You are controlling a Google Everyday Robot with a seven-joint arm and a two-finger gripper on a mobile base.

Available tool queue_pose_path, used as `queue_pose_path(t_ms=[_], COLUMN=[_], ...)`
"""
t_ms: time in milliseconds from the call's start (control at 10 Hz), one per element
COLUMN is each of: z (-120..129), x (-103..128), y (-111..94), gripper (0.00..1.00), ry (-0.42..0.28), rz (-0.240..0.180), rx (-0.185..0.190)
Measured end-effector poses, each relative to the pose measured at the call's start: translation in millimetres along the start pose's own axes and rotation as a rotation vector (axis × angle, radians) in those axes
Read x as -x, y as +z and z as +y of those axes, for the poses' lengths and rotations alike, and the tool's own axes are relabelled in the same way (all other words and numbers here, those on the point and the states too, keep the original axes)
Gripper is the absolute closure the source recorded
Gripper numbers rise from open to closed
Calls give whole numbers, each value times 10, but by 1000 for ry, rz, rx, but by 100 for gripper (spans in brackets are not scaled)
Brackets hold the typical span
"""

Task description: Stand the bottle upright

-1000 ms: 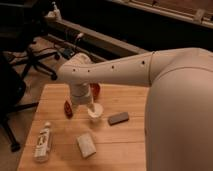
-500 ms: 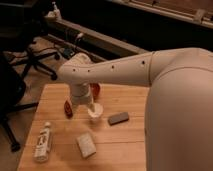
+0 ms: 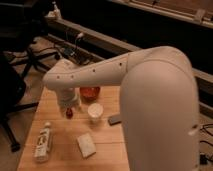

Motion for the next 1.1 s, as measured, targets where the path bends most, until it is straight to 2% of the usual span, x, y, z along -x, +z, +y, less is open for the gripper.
queue_pose_path(t_ms=[400,700,1100], z=[730,1076,1332], x=[73,158,329], y=[333,530,703], gripper=[35,35,35], ry=[-102,-105,-71], rz=[12,20,9], rx=[0,-12,-20])
